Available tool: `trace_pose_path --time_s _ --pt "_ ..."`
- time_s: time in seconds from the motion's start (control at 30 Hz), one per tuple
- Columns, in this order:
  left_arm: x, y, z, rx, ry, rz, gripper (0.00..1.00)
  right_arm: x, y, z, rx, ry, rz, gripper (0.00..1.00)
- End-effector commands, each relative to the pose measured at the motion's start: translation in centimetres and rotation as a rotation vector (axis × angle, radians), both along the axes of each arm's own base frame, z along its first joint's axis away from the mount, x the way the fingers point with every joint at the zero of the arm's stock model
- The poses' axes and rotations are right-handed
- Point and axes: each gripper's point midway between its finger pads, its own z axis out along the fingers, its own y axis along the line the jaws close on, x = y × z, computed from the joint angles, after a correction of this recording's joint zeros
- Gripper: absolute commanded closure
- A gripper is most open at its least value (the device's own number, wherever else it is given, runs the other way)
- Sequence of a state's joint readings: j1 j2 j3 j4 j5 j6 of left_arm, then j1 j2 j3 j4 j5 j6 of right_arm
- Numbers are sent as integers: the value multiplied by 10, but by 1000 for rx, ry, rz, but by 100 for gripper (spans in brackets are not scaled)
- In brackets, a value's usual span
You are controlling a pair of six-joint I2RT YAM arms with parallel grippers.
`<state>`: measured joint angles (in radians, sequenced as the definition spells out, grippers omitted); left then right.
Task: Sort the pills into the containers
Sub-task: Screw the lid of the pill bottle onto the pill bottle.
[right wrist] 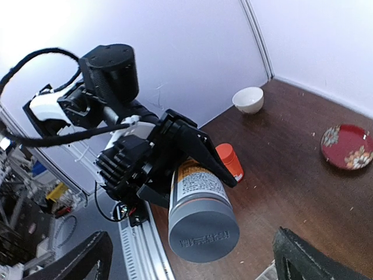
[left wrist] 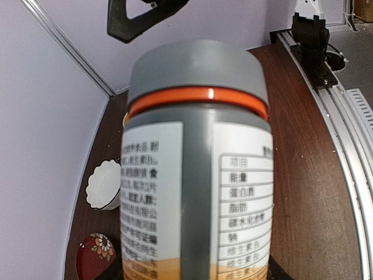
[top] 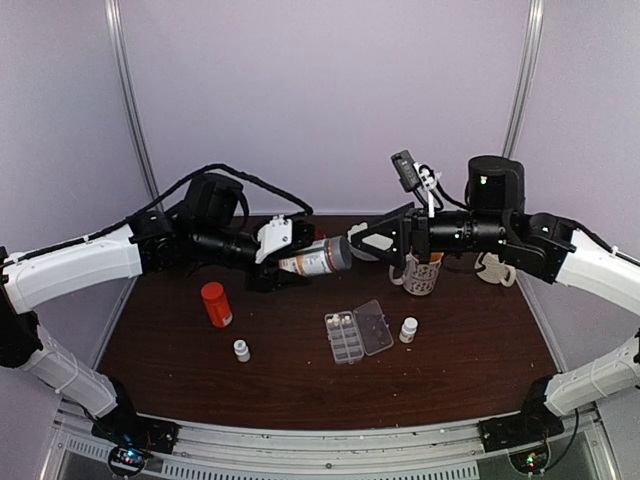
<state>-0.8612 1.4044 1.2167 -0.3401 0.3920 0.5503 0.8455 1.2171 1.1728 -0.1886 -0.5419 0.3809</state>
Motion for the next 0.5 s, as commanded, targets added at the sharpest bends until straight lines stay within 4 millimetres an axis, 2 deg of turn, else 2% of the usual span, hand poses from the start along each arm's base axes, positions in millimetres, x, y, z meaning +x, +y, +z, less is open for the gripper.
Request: trace_pose_path --time_s 0.0,0.03,0.13,0.23,0.3,0.4,0.47 --pt "-10 -10 24 -109 25 -58 100 -11 -23 6 -74 -356 26 0" --pt "-12 -11 24 -114 39 -67 100 -12 -28 7 -71 -428 16 0" --pt "-13 -13 27 -135 63 -62 100 -7 -48 27 7 -565 -116 0" --pt "-14 -13 28 -145 77 -62 100 -11 -55 28 12 -671 -130 0" --pt "-15 -14 28 -149 87 -61 100 -22 -44 20 -63 -753 -3 0" --pt "-16 -15 27 -151 102 -71 100 -36 -30 -7 -215 -841 209 1" --pt "-18 -16 26 -151 112 -81 100 -40 -25 -16 -270 -903 283 2"
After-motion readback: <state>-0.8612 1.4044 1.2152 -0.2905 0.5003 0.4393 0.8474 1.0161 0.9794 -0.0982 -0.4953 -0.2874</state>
